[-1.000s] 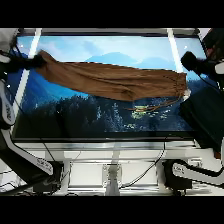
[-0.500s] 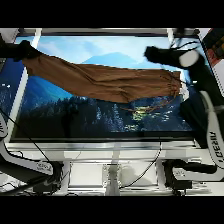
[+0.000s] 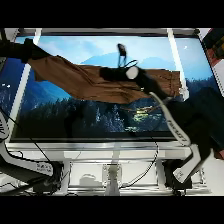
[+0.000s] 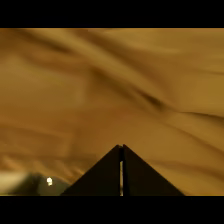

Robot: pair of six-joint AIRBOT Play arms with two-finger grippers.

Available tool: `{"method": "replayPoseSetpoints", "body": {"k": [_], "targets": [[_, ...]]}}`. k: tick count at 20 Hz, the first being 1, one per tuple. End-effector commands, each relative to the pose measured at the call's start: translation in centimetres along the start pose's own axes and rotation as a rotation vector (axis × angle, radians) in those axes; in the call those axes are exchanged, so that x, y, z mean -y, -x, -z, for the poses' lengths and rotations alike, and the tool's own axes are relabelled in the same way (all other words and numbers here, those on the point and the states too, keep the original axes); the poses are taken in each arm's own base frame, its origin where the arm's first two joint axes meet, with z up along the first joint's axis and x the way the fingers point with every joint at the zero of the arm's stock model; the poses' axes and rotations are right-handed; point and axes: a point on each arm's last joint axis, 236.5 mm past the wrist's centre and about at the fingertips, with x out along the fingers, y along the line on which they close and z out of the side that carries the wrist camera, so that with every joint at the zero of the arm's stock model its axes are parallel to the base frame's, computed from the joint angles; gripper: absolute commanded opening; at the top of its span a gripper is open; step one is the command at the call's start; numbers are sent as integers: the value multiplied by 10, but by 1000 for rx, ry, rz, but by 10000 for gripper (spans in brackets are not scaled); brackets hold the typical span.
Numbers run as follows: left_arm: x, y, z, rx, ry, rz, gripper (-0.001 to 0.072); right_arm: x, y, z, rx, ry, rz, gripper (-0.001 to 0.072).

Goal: Fold the clothes and pants, and hang the long-sleeved shirts on hangers.

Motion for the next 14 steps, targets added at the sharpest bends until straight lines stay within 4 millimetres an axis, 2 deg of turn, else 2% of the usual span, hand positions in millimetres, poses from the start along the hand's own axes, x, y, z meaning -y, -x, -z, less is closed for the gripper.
{"method": "replayPoseSetpoints", "body": {"k": [1,4,6,8,10,12,14], "targets": [[37,-8,5,-17,-51,74,12,-34,-55,17,-21,-64,-75,25],[62,-8,2,-3,-56,162,12,-45,-91,39,-55,-186,-111,25],[83,-7,-7,37,-52,245,12,-58,-107,56,-57,-297,-157,25],[91,-10,-20,95,-92,260,13,-75,-115,59,-17,-356,-194,25],[98,-18,-28,130,-97,257,13,-80,-116,61,-6,-332,-195,25],[102,-31,-27,131,-136,242,13,-67,-112,63,-50,-284,-166,27],[93,-53,-15,76,-179,182,13,-37,-95,64,-150,-202,-97,27]]}}
